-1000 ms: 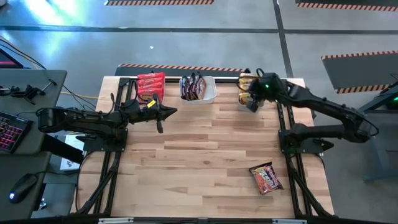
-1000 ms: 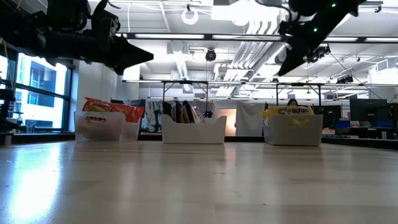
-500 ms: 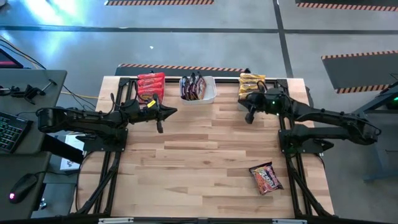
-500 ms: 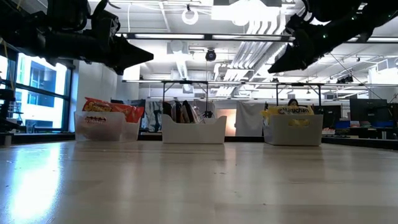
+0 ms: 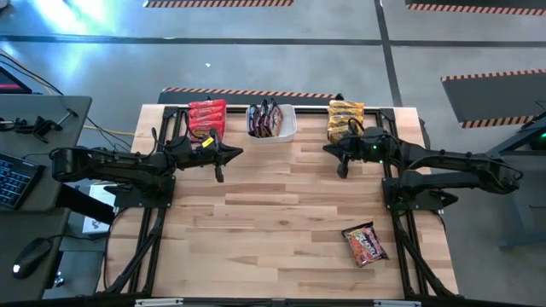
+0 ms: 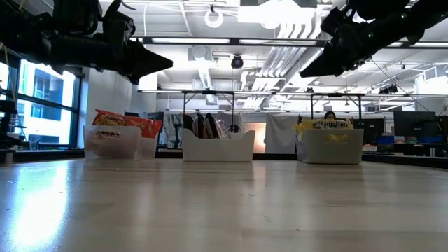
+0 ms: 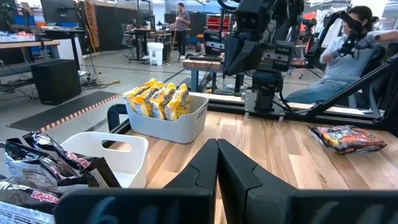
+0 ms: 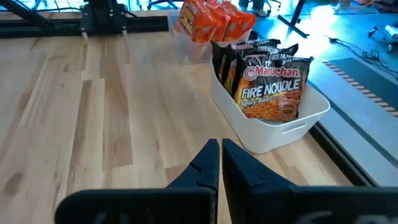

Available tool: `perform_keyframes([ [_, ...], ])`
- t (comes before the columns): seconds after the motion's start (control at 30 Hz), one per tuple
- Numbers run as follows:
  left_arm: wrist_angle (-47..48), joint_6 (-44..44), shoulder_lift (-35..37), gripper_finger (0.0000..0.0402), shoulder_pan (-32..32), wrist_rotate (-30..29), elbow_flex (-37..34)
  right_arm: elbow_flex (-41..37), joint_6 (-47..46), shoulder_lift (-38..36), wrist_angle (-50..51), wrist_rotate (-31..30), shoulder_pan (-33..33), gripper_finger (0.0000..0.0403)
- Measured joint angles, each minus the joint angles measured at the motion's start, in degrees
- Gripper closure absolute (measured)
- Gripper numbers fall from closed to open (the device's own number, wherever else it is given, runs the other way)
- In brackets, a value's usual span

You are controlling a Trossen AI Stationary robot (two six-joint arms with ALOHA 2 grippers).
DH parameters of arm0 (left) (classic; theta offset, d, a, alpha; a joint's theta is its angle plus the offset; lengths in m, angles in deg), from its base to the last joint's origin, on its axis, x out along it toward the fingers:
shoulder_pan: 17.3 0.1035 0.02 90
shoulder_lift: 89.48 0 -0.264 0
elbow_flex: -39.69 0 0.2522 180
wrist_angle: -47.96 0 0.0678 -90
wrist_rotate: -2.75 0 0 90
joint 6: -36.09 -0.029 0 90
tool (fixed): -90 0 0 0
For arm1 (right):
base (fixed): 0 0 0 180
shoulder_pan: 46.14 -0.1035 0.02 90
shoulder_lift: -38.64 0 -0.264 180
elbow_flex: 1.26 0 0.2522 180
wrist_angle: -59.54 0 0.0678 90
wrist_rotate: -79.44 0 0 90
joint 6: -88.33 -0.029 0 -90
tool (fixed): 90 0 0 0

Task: Sort Maruchan noodles
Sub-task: Put the black noodle pack into the white bin

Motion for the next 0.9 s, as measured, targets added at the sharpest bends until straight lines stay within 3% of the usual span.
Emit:
perform_keyframes([
  [0.27, 0.0, 0.0, 0.0, 0.0401, 0.0, 0.0, 0.0, -0.2, 0.6, 0.1, -2.3, -0.7, 0.0, 0.0403],
  [0.5, 0.0, 0.1, 0.0, 0.0401, 0.0, 0.0, 0.0, -13.9, -2.6, -0.1, -29.3, -0.7, 0.0, 0.0403],
  [0.6, 0.0, 0.1, 0.0, 0.0401, 0.0, 0.0, 0.0, -17.6, -6.8, -0.8, -34.3, 0.2, 0.0, 0.0403],
  [0.73, 0.0, 0.1, 0.0, 0.0401, 0.0, 0.0, 0.0, -16.5, -10.9, -2.9, -28.1, 0.5, 0.0, 0.0403],
  [0.9, 0.0, 0.1, 0.0, 0.0401, 0.0, 0.0, 0.0, -7.1, -12.0, -4.0, -2.6, -7.7, 0.8, 0.0403],
])
